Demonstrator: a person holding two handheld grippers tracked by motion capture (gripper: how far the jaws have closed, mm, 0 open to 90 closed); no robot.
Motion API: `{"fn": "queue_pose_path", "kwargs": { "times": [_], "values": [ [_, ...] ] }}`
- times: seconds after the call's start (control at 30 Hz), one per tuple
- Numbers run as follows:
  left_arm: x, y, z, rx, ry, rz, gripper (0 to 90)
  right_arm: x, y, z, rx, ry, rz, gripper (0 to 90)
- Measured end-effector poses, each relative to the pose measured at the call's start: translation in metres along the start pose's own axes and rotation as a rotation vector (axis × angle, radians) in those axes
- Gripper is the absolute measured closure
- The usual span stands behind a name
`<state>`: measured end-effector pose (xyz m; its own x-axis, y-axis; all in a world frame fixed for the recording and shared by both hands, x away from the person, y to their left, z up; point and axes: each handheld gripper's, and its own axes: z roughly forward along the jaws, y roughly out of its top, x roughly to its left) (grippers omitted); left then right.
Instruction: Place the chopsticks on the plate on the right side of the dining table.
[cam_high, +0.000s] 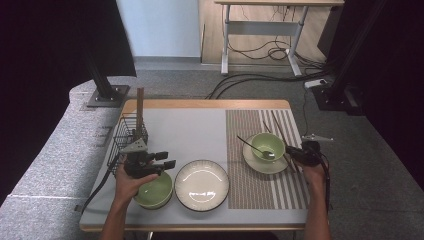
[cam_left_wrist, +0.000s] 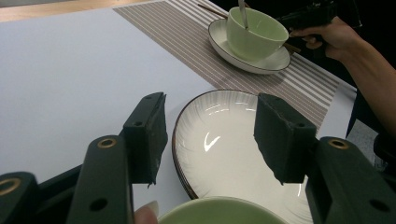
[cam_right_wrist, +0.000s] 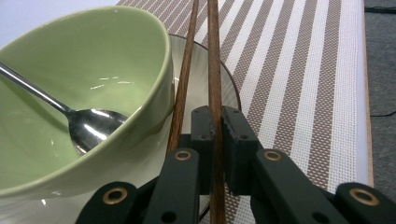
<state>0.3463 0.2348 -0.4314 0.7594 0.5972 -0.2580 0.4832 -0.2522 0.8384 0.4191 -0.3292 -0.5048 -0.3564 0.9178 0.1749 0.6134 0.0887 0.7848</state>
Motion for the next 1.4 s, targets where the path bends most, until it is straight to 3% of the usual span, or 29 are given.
{"fn": "queue_pose_path", "kwargs": {
  "times": [0.23, 0.7, 1.1, 1.3, 1.4],
  "values": [
    [0.000, 0.000, 0.000, 0.000, 0.000, -0.001, 44.1, 0.003, 0.001, 0.003, 0.014, -0.006, -0.030, 84.0],
    [0.000, 0.000, 0.001, 0.002, -0.006, -0.002, 44.1, 0.004, 0.000, 0.006, 0.020, 0.005, -0.032, 81.3],
    [0.000, 0.000, 0.001, 0.001, -0.007, -0.003, 44.2, 0.002, -0.002, -0.011, 0.004, -0.017, -0.018, 71.4],
    [0.000, 0.000, 0.002, 0.001, -0.006, -0.004, 44.2, 0.011, -0.002, -0.025, -0.010, -0.005, -0.038, 64.9],
    [0.000, 0.000, 0.001, 0.000, -0.007, -0.004, 44.3, 0.014, -0.003, -0.028, 0.009, -0.001, -0.060, 61.6]
  ]
}}
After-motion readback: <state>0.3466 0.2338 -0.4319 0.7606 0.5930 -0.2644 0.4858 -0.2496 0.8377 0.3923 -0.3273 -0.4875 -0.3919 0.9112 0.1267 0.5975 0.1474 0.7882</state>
